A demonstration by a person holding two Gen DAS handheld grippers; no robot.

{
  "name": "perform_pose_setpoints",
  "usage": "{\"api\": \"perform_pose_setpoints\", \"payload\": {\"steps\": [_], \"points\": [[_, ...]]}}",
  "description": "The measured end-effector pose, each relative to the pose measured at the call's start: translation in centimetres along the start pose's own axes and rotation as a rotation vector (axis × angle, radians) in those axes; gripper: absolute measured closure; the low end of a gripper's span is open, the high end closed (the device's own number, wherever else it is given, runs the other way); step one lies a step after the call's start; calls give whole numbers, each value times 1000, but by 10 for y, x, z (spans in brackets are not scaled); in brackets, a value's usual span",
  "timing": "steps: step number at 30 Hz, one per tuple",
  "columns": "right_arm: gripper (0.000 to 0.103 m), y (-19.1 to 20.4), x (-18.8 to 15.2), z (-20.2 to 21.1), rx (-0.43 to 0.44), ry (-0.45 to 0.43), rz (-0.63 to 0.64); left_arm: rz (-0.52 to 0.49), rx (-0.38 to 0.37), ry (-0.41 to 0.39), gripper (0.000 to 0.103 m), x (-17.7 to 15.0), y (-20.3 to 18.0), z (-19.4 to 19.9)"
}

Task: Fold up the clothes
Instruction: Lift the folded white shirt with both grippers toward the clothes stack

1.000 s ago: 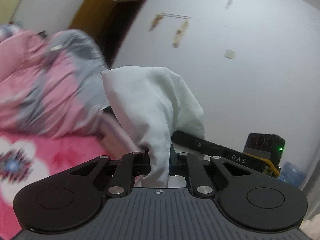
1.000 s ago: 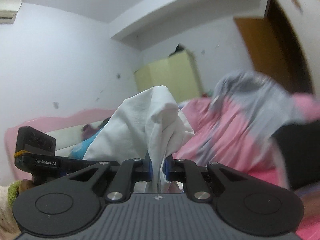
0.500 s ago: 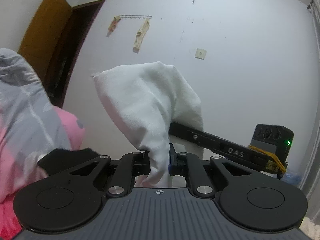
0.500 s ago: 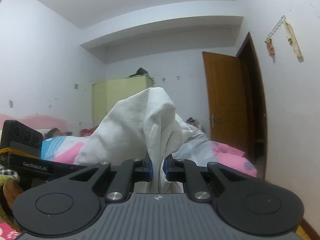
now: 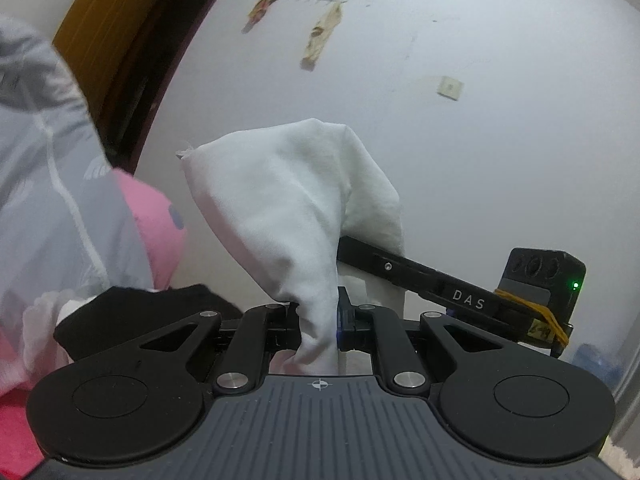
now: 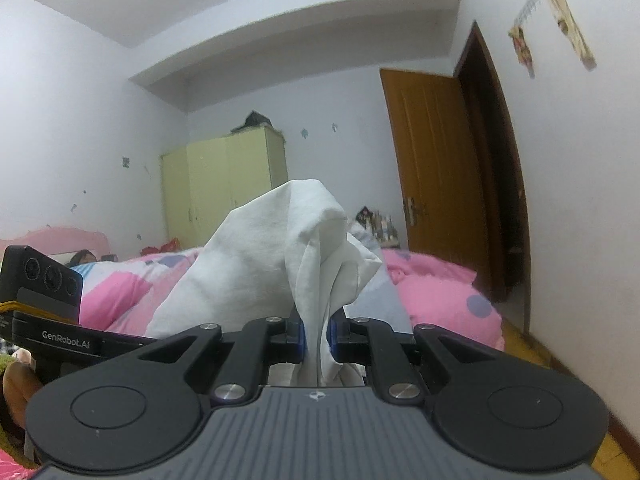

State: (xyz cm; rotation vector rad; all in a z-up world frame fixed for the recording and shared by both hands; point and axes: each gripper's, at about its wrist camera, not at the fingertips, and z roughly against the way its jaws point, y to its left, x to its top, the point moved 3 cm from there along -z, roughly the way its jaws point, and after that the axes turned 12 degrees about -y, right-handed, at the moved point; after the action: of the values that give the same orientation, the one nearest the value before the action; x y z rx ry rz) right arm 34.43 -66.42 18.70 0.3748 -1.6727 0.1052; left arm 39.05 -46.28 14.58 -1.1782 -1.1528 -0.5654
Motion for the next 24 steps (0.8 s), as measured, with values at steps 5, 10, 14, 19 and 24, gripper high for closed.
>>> {"api": "perform_pose_setpoints", "payload": {"steps": [5,10,14,19,24], "points": [[92,-15,-27,-37,-4,84,3,24,49,7,92,-6,37,-17],[86,-35,-71,-82,-83,247,41,26,184,87,70,-22,83,-37],[60,-51,-99,-109,-164,358,46,162,276,147,44,-35,121,-39],[37,-51,-82,-79,-186,284,6,275,252,47,4,-24,132,-16],[49,-42,-63,-39,-196,193,2,186,286,-36,2,-10,120,-2]]}}
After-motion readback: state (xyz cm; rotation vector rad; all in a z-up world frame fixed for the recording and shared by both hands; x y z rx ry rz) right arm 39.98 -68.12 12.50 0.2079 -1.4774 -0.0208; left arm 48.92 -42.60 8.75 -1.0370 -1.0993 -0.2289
